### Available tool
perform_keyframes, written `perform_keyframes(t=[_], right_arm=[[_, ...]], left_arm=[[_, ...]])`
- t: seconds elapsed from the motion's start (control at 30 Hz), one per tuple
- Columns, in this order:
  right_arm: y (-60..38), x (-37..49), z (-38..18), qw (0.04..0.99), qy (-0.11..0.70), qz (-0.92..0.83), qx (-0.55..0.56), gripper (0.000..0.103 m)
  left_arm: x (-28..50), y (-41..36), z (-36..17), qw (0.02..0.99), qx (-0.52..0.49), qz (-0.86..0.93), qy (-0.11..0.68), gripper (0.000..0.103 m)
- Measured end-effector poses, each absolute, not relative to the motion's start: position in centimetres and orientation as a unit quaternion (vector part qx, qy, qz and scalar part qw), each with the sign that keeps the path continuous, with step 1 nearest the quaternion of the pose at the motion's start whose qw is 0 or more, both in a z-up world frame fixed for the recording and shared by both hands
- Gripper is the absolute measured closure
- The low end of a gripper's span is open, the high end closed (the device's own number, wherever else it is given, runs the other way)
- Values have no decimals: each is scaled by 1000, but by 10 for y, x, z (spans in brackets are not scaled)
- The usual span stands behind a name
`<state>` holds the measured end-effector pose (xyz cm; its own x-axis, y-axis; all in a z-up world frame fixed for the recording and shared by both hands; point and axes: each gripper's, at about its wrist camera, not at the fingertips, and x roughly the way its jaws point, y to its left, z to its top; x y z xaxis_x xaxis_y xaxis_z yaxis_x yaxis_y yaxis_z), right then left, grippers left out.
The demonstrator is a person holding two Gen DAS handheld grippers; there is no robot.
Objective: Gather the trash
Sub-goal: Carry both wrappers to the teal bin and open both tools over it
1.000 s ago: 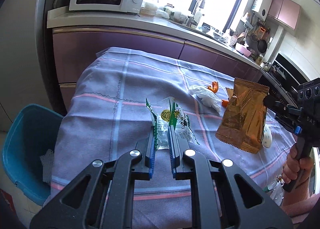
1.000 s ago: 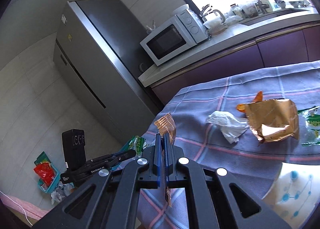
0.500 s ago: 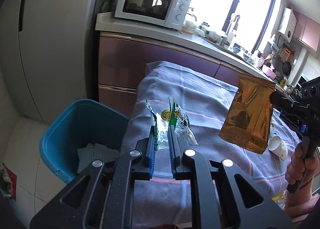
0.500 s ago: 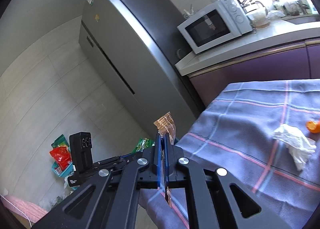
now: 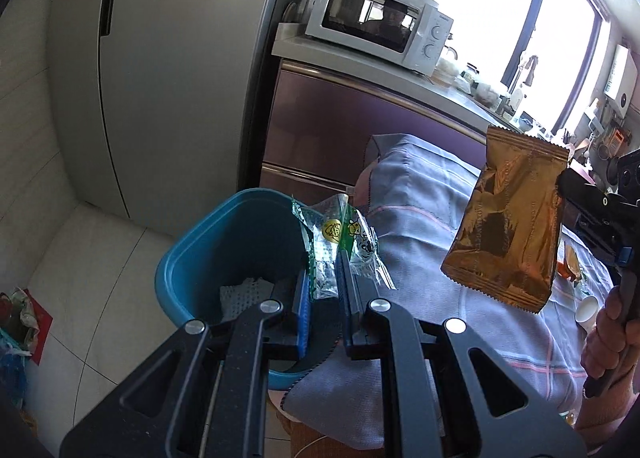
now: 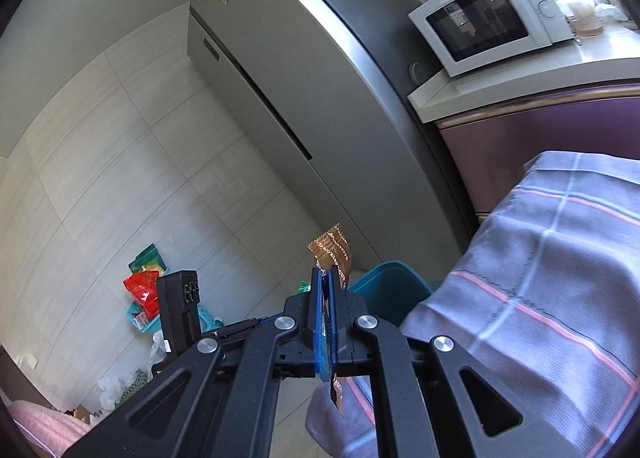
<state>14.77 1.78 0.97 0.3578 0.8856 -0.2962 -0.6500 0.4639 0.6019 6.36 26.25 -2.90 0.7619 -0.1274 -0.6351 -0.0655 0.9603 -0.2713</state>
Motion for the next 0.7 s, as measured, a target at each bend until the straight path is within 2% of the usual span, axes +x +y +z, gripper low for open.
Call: perform_keyframes(t=[0.7], right_arm=[[108,194,-36,766,380,481,196,101]], left_arm=[[104,296,-94,897,-165,43,408,89]])
